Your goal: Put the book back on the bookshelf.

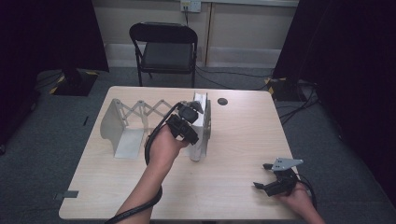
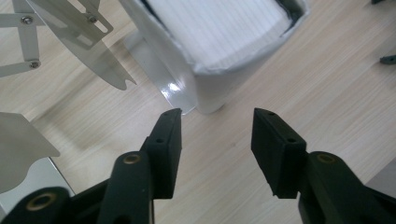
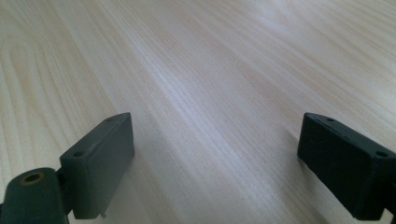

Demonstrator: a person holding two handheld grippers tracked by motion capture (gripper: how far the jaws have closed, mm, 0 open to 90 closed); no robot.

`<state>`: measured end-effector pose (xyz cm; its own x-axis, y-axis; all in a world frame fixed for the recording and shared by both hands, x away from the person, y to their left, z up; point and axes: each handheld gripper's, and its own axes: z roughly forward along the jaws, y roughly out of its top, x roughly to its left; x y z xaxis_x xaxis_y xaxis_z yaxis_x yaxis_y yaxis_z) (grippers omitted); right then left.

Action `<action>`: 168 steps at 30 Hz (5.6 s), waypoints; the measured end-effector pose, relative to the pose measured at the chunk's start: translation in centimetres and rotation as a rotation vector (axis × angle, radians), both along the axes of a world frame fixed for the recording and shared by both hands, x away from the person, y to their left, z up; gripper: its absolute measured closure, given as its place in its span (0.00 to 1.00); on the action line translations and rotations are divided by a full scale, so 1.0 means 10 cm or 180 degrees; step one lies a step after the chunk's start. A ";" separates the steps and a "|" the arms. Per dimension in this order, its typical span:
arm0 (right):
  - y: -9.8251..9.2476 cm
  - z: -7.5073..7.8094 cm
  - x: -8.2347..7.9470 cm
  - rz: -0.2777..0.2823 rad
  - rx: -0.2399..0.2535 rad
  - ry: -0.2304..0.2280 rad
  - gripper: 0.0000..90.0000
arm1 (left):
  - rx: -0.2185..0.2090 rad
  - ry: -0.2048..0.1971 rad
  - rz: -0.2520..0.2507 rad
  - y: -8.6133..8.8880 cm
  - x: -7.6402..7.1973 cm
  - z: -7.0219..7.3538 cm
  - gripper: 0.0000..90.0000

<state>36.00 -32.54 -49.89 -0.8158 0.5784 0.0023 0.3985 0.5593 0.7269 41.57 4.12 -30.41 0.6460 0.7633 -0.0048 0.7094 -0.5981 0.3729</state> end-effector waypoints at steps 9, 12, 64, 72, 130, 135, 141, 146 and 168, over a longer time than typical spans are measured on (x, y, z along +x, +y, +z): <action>0.00 0.00 0.00 -0.0001 0.0000 0.0000 0.11 | 0.0041 0.0000 -0.0091 0.00 -0.03 -0.06 0.46; 0.00 0.00 0.00 -0.0002 0.0001 0.0001 0.11 | 0.0075 0.0008 -0.0116 0.02 -0.03 -0.08 0.42; 0.00 0.00 0.00 0.0002 -0.0003 0.0002 0.11 | -0.0253 -0.0072 0.0008 0.52 -0.17 -0.51 0.15; 0.00 0.00 0.00 0.0002 -0.0003 0.0001 0.11 | -0.0292 -0.0068 0.0003 0.58 -0.18 -0.60 0.14; 0.00 0.00 0.00 0.0003 -0.0003 0.0001 0.11 | -0.0417 0.0042 0.0172 1.14 -0.34 -1.27 0.11; 0.00 0.00 0.00 0.0002 -0.0002 0.0002 0.11 | -0.0427 0.0044 0.0207 1.21 -0.35 -1.31 0.10; 0.00 0.00 0.00 0.0003 -0.0002 0.0001 0.11 | -0.0424 0.0060 0.0229 1.26 -0.36 -1.37 0.09; 0.00 0.00 0.00 0.0003 -0.0002 0.0001 0.11 | -0.0430 0.0081 0.0241 1.31 -0.37 -1.41 0.08; 0.00 0.00 0.00 0.0003 -0.0002 0.0001 0.11 | -0.0453 0.0040 0.0333 1.48 -0.41 -1.53 0.03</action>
